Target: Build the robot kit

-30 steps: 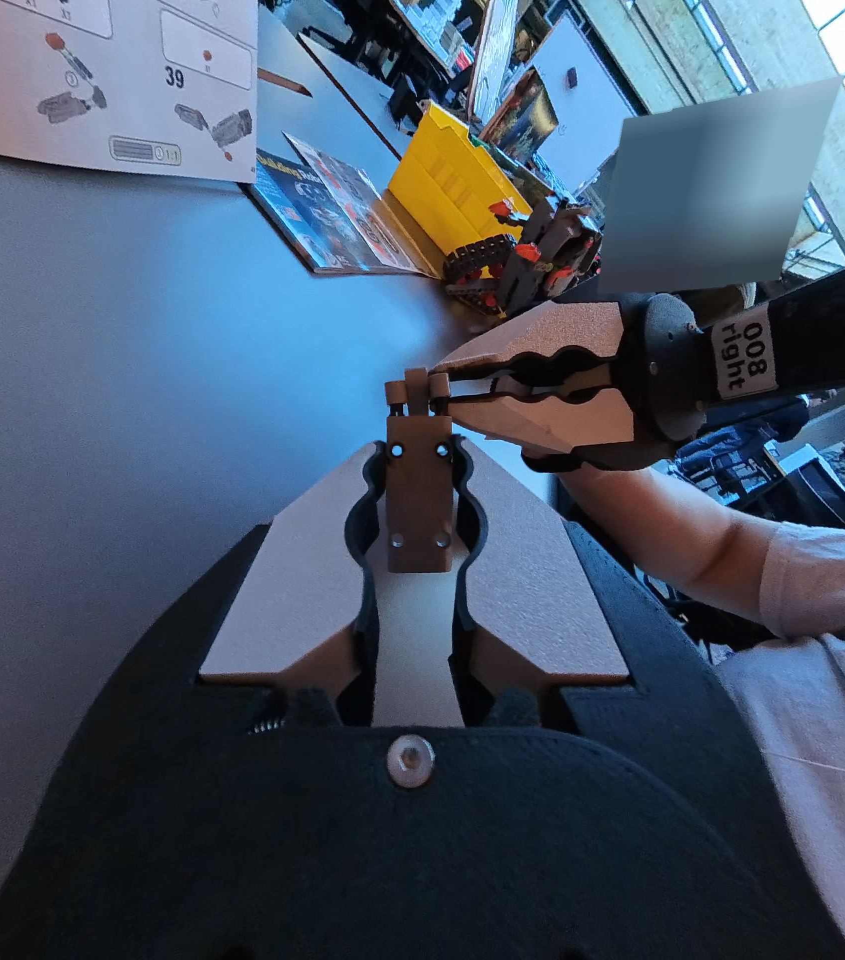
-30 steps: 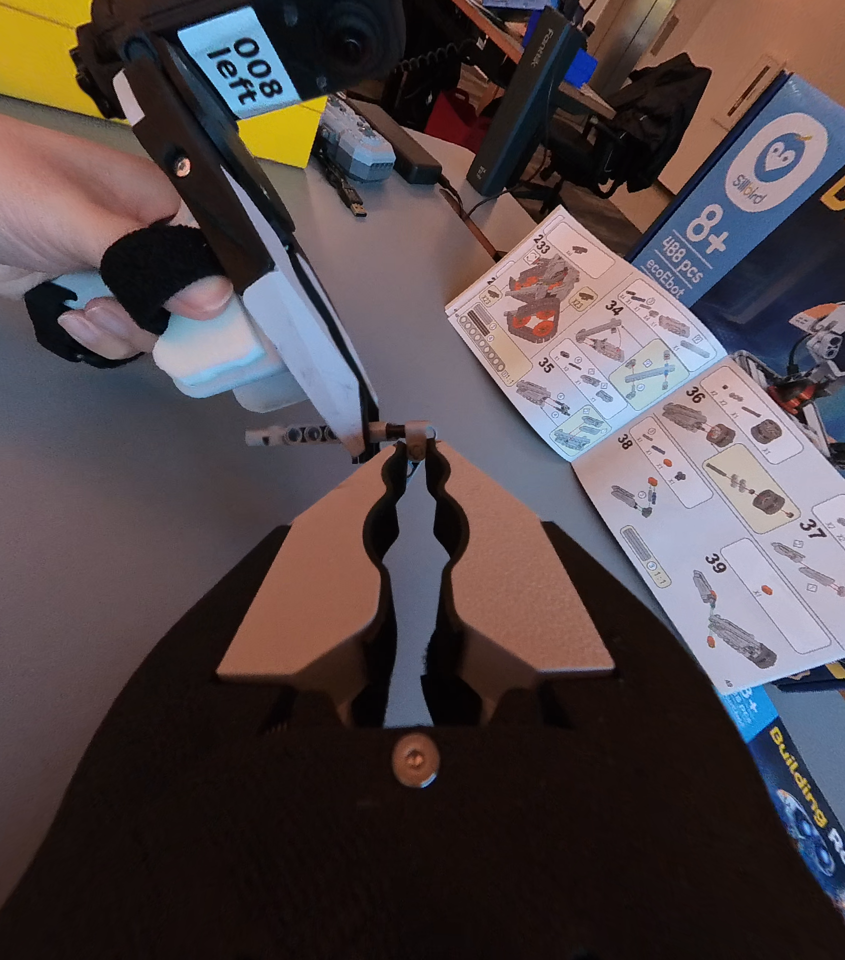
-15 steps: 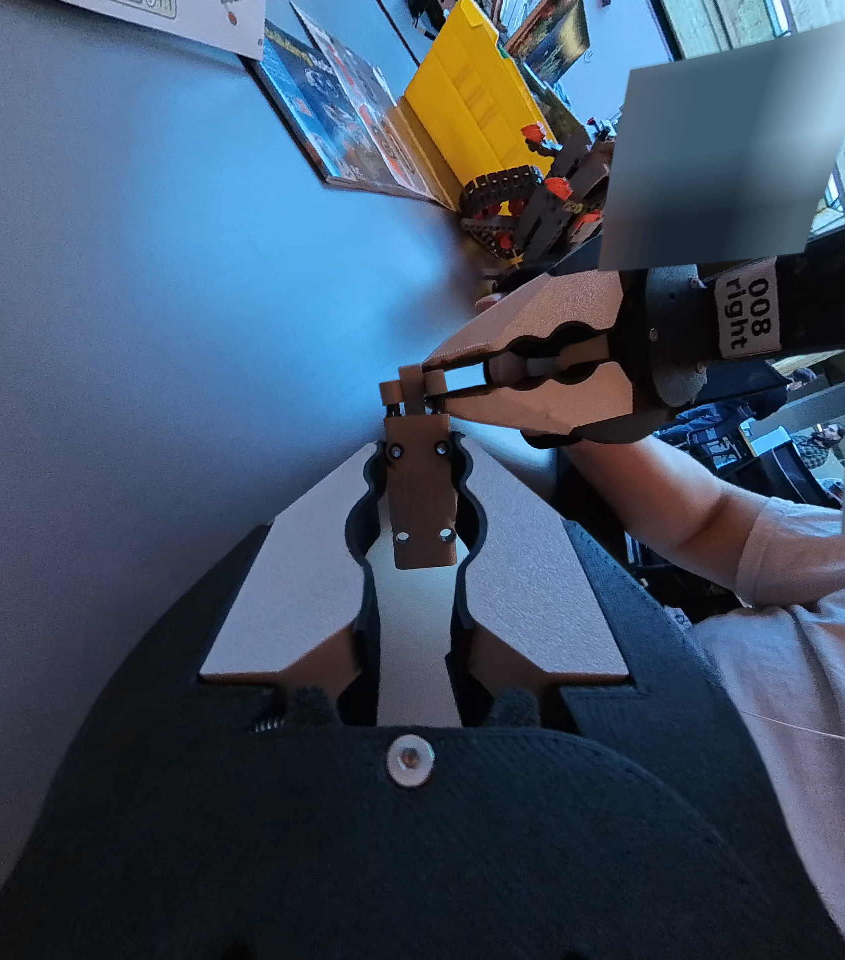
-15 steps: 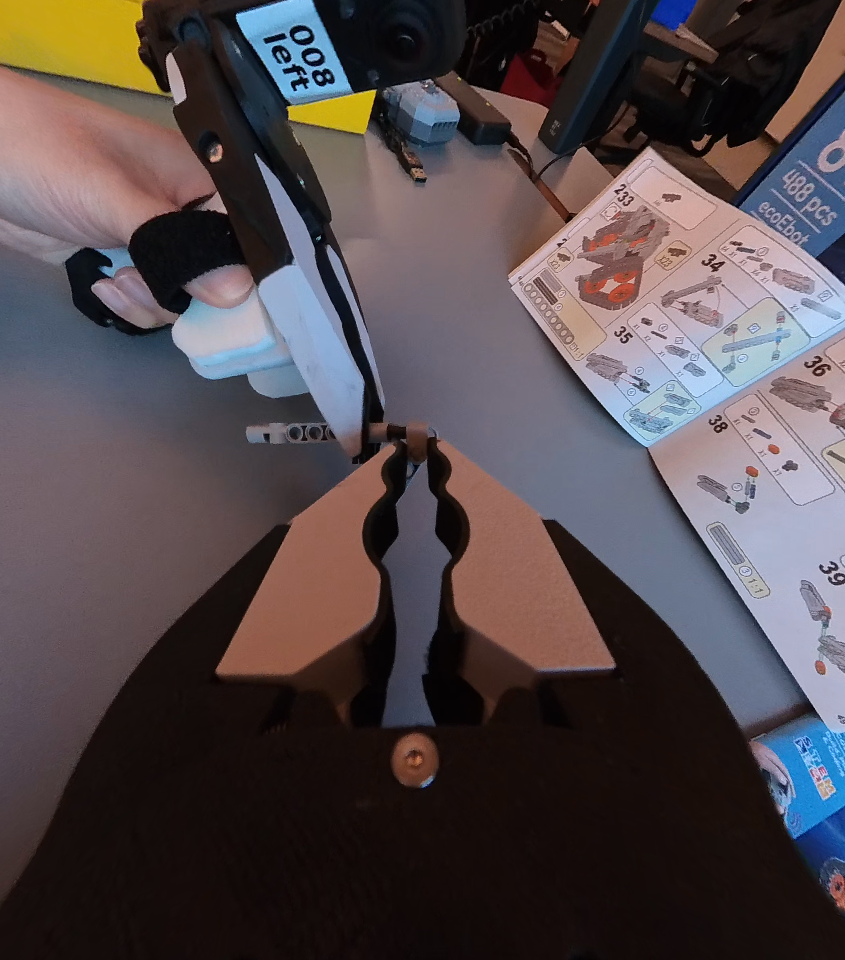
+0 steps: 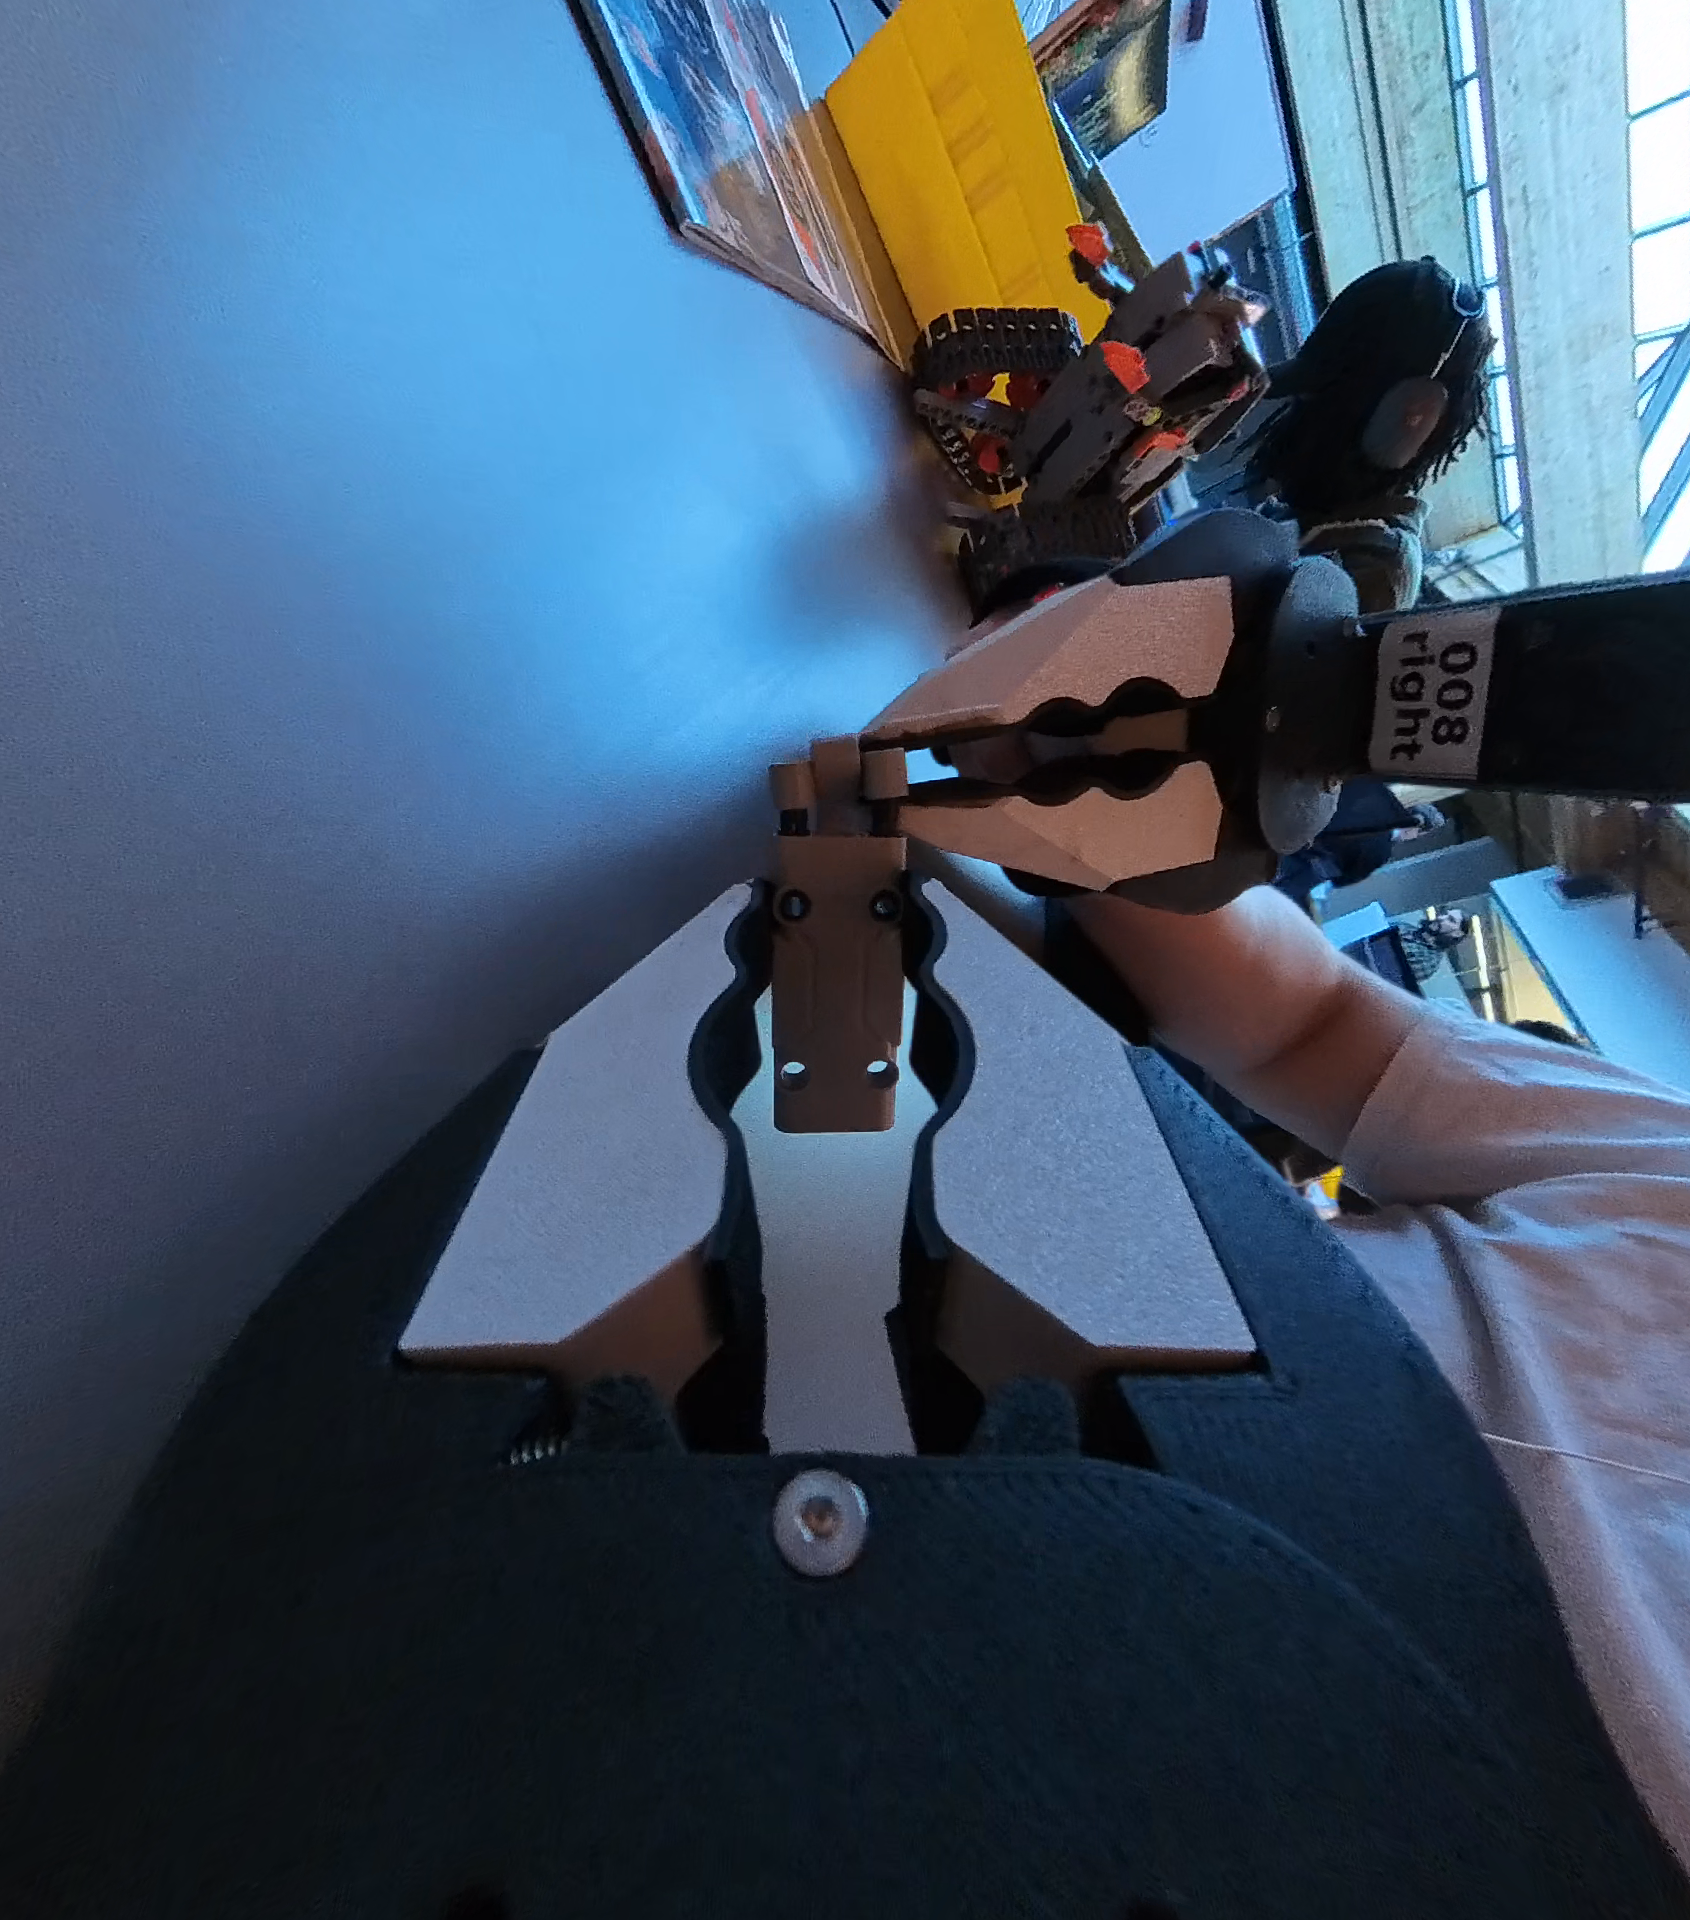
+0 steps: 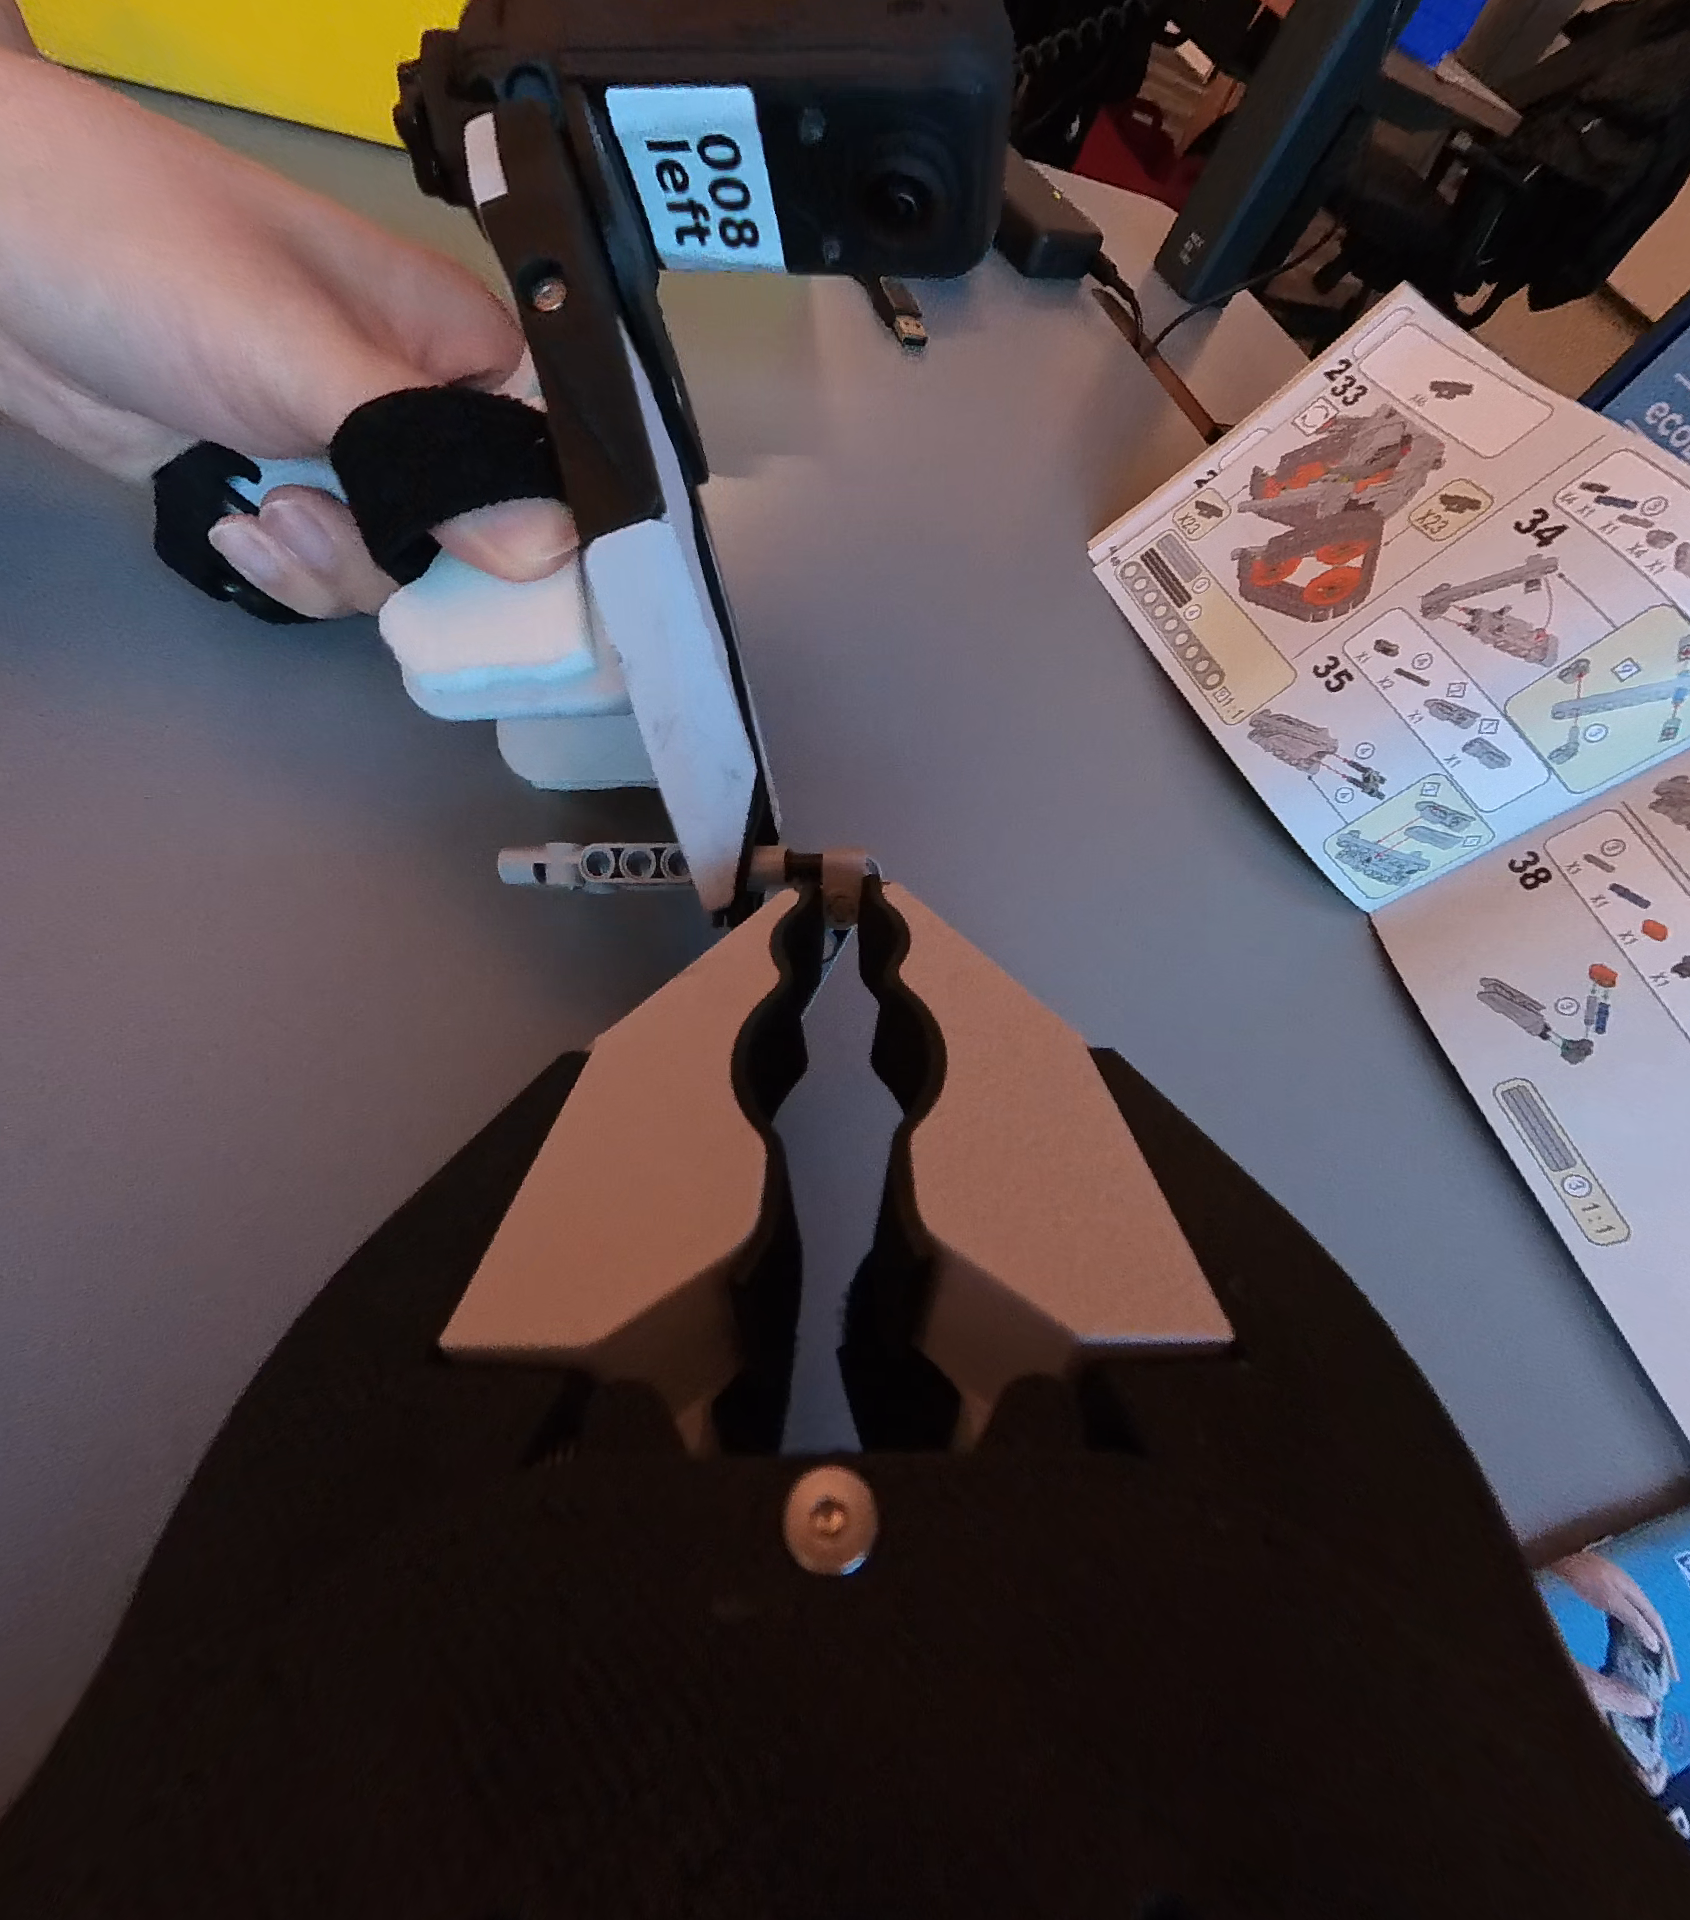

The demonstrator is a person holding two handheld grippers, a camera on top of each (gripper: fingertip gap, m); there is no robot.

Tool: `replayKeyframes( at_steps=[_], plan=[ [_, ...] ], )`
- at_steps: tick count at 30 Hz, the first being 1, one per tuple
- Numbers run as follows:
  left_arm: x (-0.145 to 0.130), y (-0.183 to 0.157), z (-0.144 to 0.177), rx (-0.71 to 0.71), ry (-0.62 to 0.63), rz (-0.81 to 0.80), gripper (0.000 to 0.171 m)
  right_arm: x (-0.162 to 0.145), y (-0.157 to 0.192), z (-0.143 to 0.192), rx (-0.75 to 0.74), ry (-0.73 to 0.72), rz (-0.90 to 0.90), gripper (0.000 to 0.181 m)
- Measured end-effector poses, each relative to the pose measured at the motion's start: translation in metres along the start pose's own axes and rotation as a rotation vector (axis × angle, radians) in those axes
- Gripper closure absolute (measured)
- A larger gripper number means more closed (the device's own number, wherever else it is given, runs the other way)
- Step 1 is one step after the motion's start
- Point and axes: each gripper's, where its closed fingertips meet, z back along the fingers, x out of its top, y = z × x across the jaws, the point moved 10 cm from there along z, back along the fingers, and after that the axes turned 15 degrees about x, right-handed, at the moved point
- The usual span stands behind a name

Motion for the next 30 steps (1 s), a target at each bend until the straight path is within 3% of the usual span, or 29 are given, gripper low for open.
replayKeyframes(
  at_steps=[12, 19, 25, 28, 30],
  plan=[
    [0.001, 0.005, -0.002, -0.067, 0.05, 0.094, 0.149, 0.001, 0.007, -0.003, -0.046, 0.026, 0.096, 0.177],
    [0.0, 0.003, -0.002, -0.062, 0.042, 0.059, 0.149, 0.002, 0.01, -0.003, -0.057, 0.036, 0.126, 0.176],
    [-0.001, -0.017, 0.013, -0.002, -0.101, -0.193, 0.149, 0.011, 0.014, 0.009, -0.086, -0.047, 0.308, 0.174],
    [0.001, -0.028, 0.027, 0.118, -0.192, -0.334, 0.149, 0.012, 0.012, 0.018, -0.108, -0.08, 0.32, 0.175],
    [0.002, -0.031, 0.035, 0.206, -0.239, -0.408, 0.149, 0.012, 0.007, 0.024, -0.13, -0.102, 0.317, 0.161]
  ],
)
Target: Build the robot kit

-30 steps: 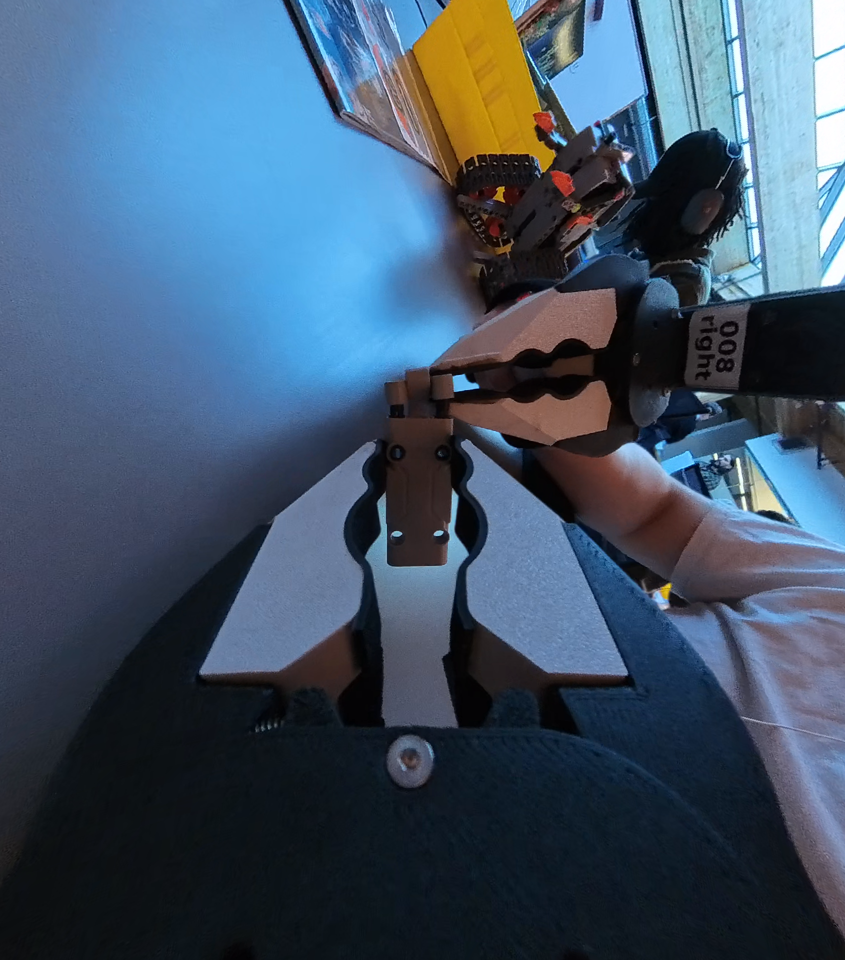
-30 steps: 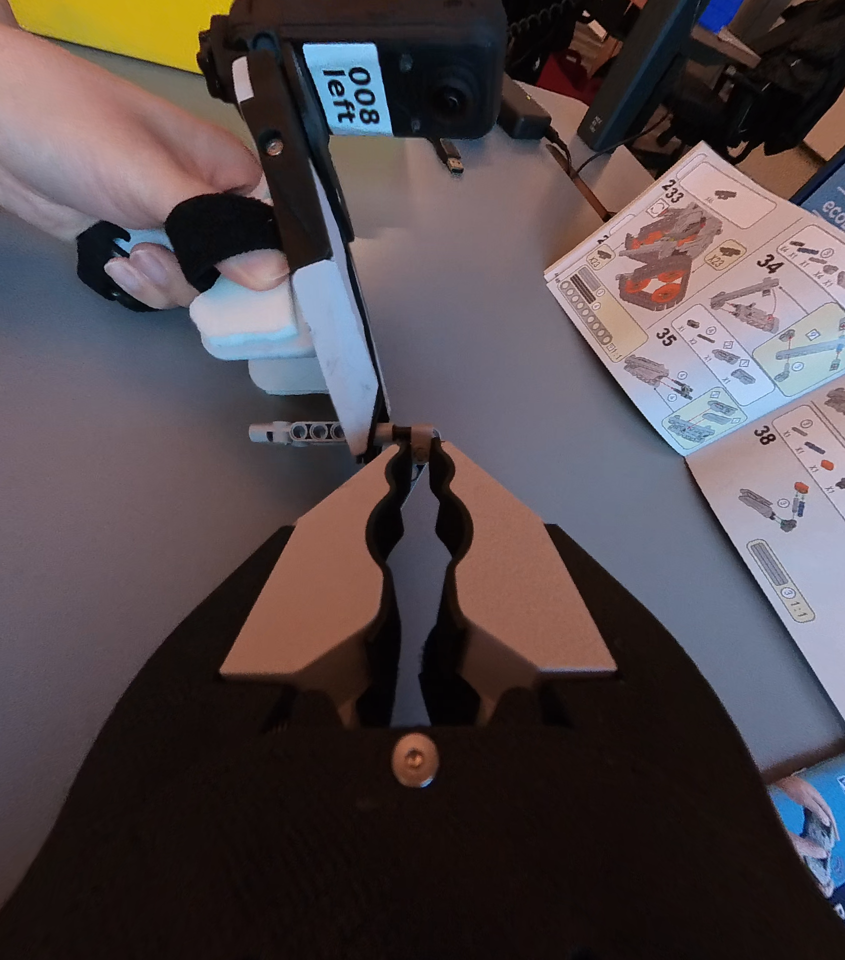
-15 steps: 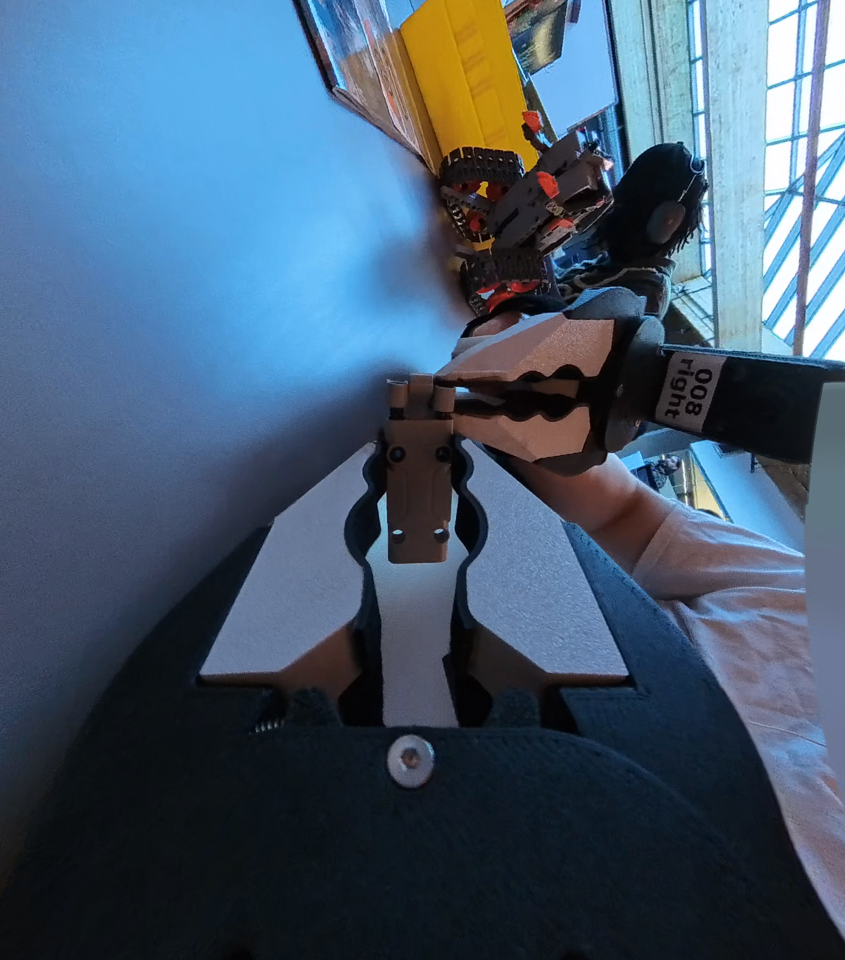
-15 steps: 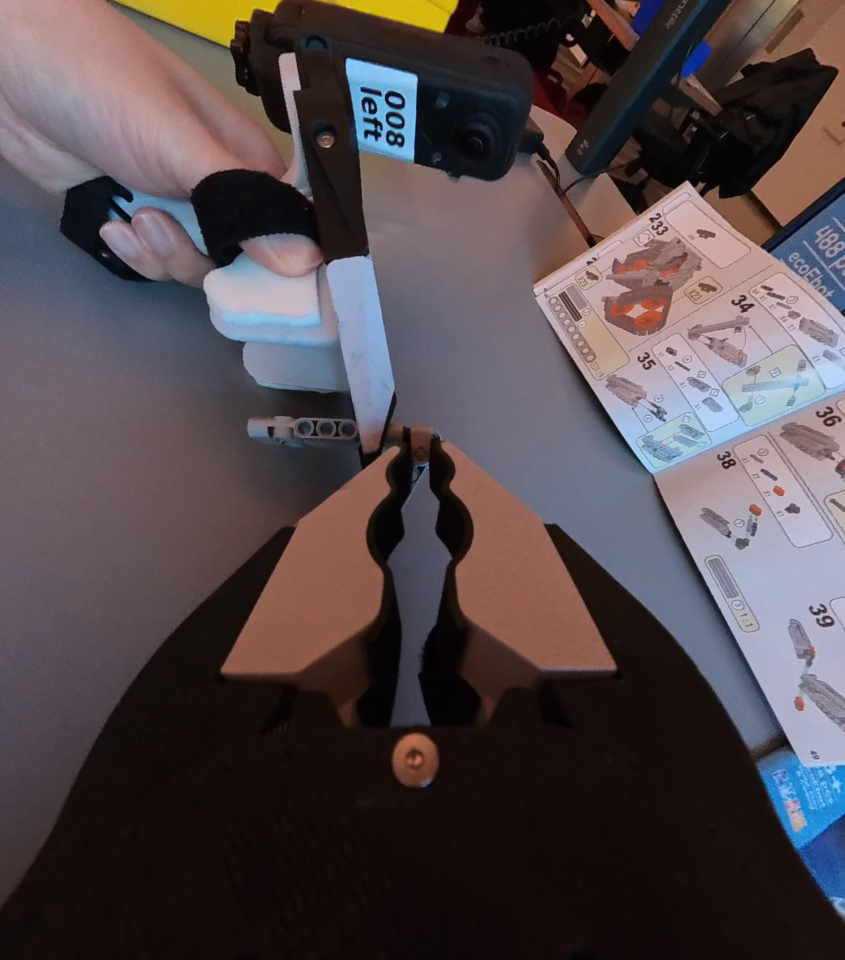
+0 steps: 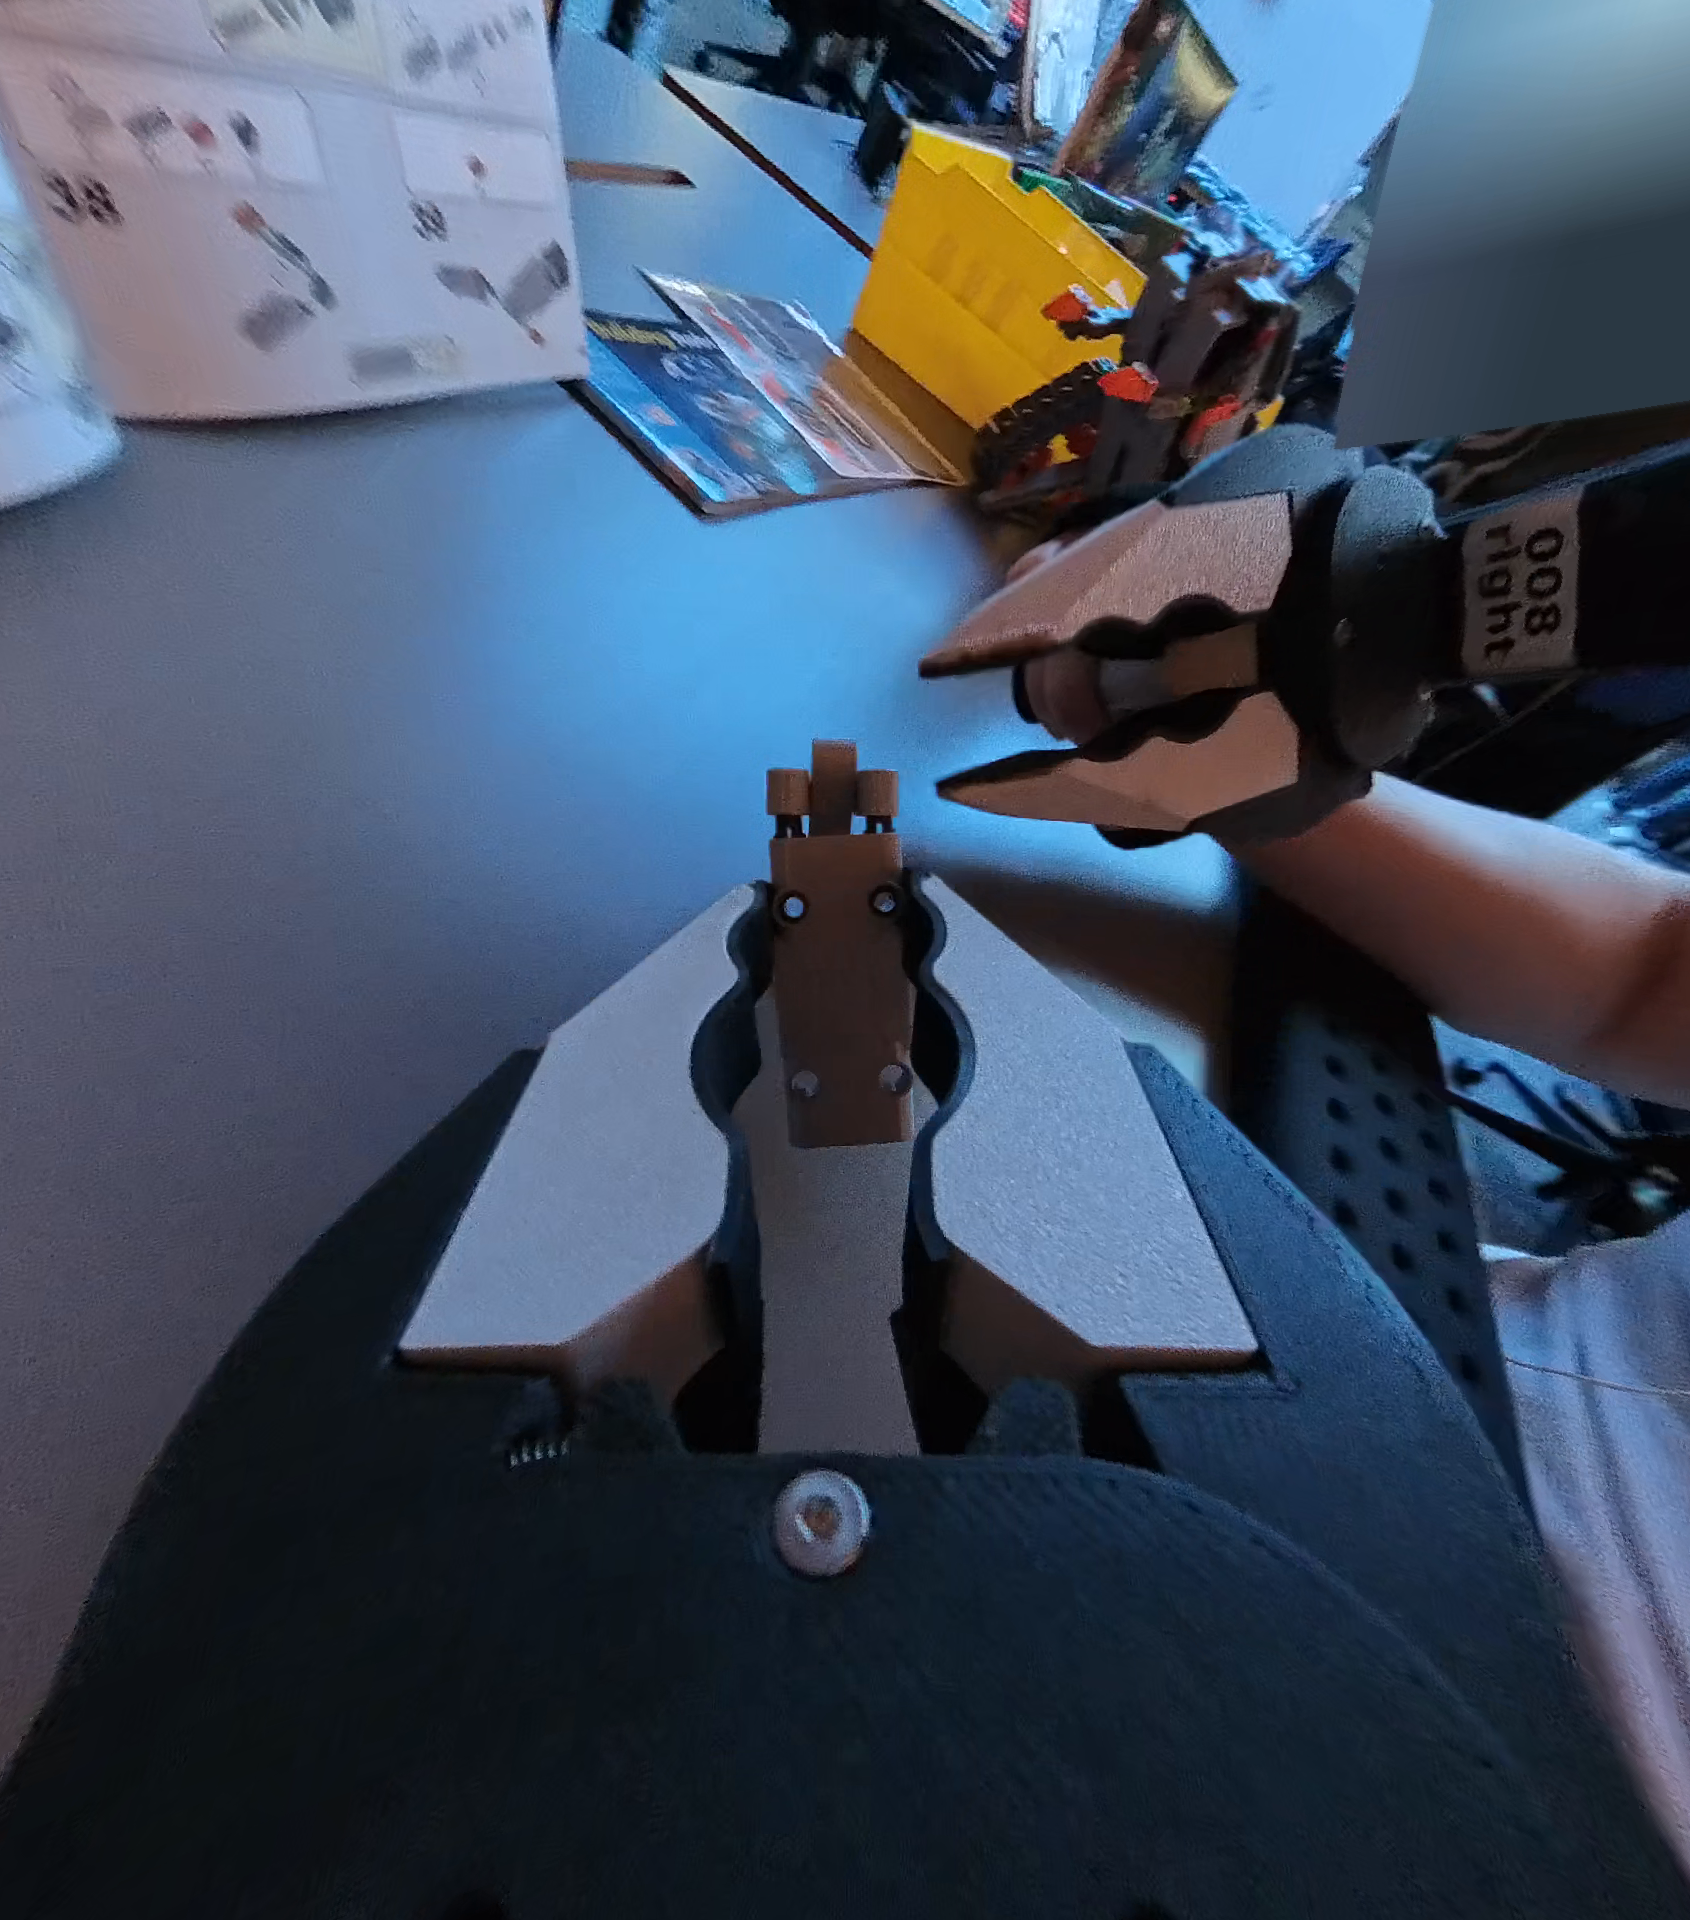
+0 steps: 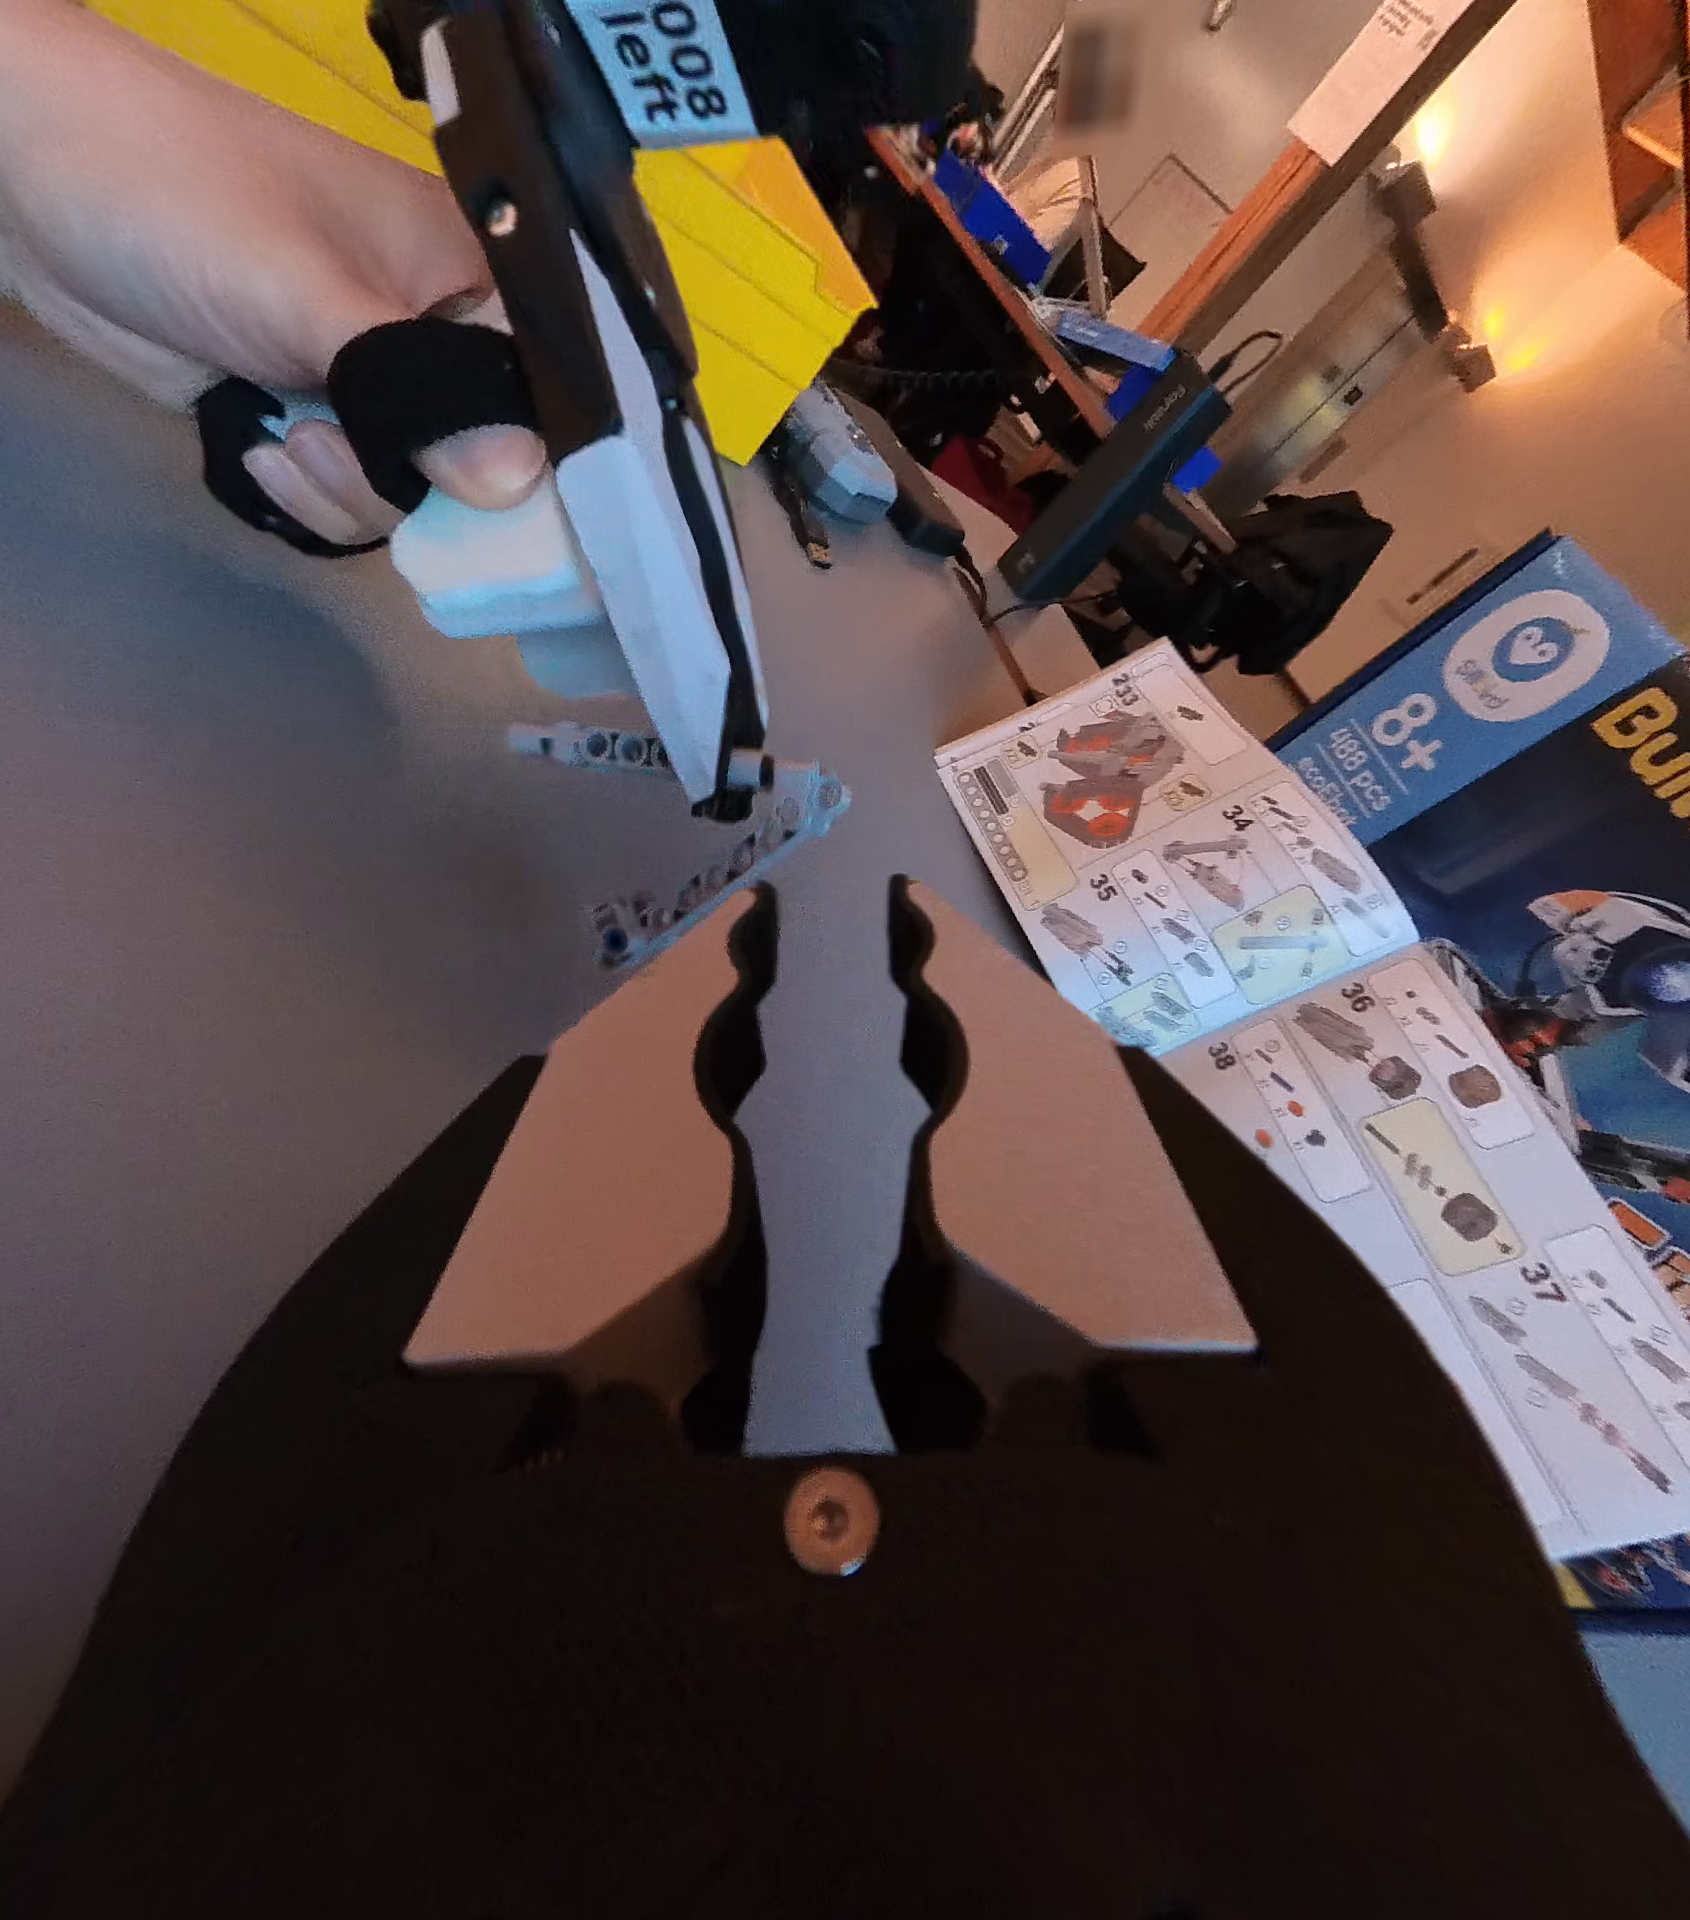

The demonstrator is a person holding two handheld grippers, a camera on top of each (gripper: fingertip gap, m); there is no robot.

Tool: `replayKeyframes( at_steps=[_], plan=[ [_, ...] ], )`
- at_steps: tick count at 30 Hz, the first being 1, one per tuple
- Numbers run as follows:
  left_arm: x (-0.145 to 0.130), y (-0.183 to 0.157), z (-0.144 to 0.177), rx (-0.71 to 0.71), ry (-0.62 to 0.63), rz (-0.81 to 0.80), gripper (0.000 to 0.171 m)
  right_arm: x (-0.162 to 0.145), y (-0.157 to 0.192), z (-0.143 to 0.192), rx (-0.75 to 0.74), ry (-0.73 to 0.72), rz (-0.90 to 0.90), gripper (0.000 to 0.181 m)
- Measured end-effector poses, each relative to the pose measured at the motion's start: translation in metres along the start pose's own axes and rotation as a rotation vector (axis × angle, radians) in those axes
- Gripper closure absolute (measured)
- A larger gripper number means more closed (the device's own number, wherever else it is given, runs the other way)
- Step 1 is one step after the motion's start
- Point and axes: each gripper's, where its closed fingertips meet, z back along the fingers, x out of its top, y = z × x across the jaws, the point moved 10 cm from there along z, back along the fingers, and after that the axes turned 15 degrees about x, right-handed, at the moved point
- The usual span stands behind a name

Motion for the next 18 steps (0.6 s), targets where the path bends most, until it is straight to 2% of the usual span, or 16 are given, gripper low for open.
replayKeyframes(
  at_steps=[3, 6, 7, 9, 10, 12, 13, 18],
  plan=[
    [0.004, -0.006, 0.009, 0.015, -0.075, -0.078, 0.149, -0.004, -0.003, 0.0, 0.107, -0.076, -0.138, 0.144],
    [0.007, -0.019, 0.014, 0.047, -0.112, -0.237, 0.149, -0.003, -0.009, 0.002, 0.277, -0.286, -0.359, 0.145],
    [0.006, -0.026, 0.014, 0.013, -0.117, -0.298, 0.149, -0.003, -0.013, 0.005, 0.303, -0.347, -0.408, 0.142],
    [0.004, -0.039, 0.013, -0.047, -0.11, -0.375, 0.149, -0.003, -0.018, 0.012, 0.381, -0.436, -0.47, 0.147],
    [0.003, -0.044, 0.012, -0.068, -0.107, -0.397, 0.149, -0.004, -0.018, 0.015, 0.432, -0.45, -0.485, 0.146],
    [0.0, -0.049, 0.01, -0.096, -0.098, -0.434, 0.149, -0.005, -0.014, 0.018, 0.566, -0.429, -0.493, 0.161],
    [-0.001, -0.05, 0.009, -0.107, -0.084, -0.443, 0.149, -0.007, -0.013, 0.018, 0.591, -0.407, -0.5, 0.161],
    [-0.002, -0.051, 0.01, -0.116, -0.118, -0.444, 0.149, -0.005, -0.015, 0.02, 0.592, -0.443, -0.523, 0.152]
  ],
)
